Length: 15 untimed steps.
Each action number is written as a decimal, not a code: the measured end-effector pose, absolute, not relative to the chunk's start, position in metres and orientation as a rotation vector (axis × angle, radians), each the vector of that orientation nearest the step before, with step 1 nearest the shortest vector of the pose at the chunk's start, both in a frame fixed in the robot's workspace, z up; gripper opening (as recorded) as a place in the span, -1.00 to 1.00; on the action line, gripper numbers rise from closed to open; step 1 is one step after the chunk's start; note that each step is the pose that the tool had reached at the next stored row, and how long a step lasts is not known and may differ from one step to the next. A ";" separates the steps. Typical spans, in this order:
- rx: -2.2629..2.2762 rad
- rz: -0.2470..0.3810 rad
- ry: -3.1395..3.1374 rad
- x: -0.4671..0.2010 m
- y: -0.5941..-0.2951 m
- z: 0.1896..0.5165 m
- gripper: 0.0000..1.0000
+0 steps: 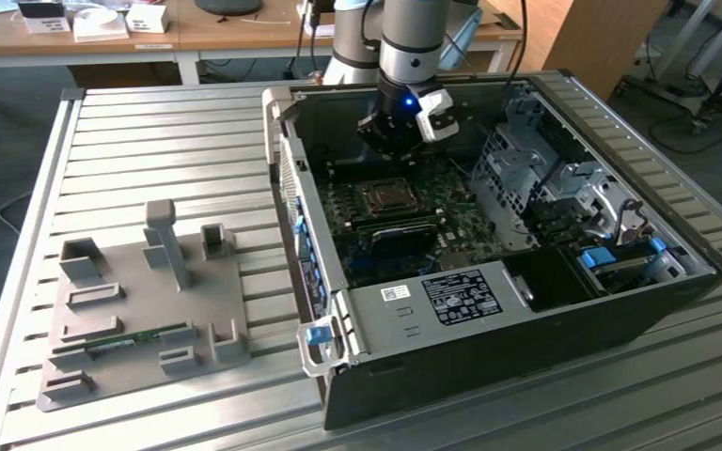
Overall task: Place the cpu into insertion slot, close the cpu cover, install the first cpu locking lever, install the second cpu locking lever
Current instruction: 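Install the first cpu locking lever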
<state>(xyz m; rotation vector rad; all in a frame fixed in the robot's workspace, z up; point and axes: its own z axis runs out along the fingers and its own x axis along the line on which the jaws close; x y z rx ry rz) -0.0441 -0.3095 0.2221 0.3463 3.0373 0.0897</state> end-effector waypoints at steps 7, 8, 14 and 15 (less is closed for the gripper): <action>0.257 -0.009 3.048 -0.044 -0.310 0.222 -0.79; 0.240 -0.010 3.050 -0.044 -0.310 0.222 -0.79; 0.123 -0.009 3.056 -0.044 -0.310 0.222 -0.79; 0.107 -0.010 3.057 -0.044 -0.310 0.222 -0.79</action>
